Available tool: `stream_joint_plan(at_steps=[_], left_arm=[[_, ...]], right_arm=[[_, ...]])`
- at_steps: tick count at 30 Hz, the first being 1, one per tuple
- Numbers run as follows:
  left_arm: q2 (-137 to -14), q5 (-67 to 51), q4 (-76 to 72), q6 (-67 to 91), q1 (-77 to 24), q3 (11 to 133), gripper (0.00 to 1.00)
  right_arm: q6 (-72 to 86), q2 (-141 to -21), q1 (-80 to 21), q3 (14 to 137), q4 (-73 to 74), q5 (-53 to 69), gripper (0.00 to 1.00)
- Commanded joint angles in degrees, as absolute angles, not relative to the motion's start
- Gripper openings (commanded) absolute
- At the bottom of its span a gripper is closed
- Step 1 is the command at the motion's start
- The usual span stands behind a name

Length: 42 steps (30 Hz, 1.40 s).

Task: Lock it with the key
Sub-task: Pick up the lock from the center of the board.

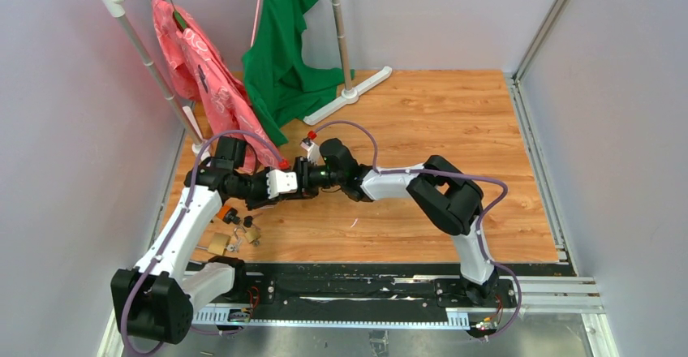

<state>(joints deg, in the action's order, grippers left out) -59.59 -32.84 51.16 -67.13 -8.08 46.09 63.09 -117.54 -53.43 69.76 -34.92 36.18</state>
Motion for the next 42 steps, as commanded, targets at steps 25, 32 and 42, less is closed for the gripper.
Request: stream_joint_plan(at_steps=[25,32,42], left_arm=[[-62.7,-43.2,65.5,-38.9,-6.7,72.6,0.56],[-63.5,-41.1,62.8,-10.5,-6.7,81.5,0.44],[-59.9,-50.0,52.4,10.4,-9.2,78.3,0.68]], right_arm=[[17.8,-86.4,-47.8,60.9,-14.2,39.7,0.00],[-8.4,-69.4,-50.4,54.5,-14.0,23.2,0.00],[-19.6,-66.3,-52.8,54.4,-23.0,18.4,0.00]])
